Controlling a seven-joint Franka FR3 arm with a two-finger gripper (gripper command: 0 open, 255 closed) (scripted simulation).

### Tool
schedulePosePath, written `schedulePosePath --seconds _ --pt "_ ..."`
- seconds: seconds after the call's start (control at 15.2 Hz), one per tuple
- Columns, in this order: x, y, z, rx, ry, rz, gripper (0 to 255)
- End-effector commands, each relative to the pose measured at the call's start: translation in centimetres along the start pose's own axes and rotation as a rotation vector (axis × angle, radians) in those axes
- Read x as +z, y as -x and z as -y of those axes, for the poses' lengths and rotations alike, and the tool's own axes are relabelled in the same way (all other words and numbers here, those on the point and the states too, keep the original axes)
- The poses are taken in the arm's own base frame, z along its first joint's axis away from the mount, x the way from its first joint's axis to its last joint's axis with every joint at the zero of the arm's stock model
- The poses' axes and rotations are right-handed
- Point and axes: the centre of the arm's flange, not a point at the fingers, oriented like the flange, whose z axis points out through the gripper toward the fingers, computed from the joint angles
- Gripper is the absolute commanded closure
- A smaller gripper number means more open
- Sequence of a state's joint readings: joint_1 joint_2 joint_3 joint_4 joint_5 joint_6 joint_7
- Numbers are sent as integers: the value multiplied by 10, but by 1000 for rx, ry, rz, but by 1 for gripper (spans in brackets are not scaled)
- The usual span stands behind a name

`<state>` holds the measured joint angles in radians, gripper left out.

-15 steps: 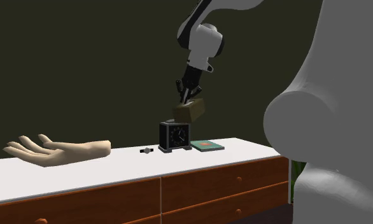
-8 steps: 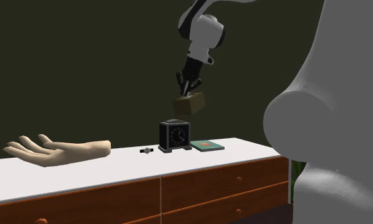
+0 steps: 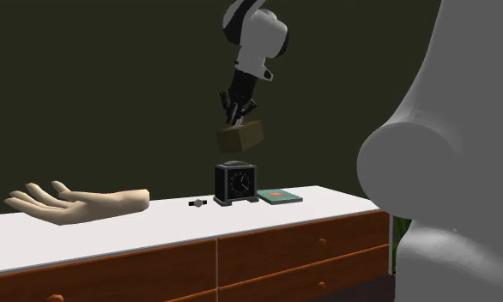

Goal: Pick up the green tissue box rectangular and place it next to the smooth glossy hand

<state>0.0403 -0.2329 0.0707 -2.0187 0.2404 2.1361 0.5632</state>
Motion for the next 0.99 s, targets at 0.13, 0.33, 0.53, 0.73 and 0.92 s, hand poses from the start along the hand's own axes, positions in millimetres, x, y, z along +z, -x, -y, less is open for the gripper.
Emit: schedulePosePath --seconds 0.13,0.33,0.53,0.73,0.92 --pt "9 36 39 1 -1 -1 255" --pt "15 61 68 1 -1 -1 255" --pt "22 87 98 1 -1 -1 255" --pt "28 113 127 1 -1 -1 255" --pt "35 139 156 1 -1 -1 255"
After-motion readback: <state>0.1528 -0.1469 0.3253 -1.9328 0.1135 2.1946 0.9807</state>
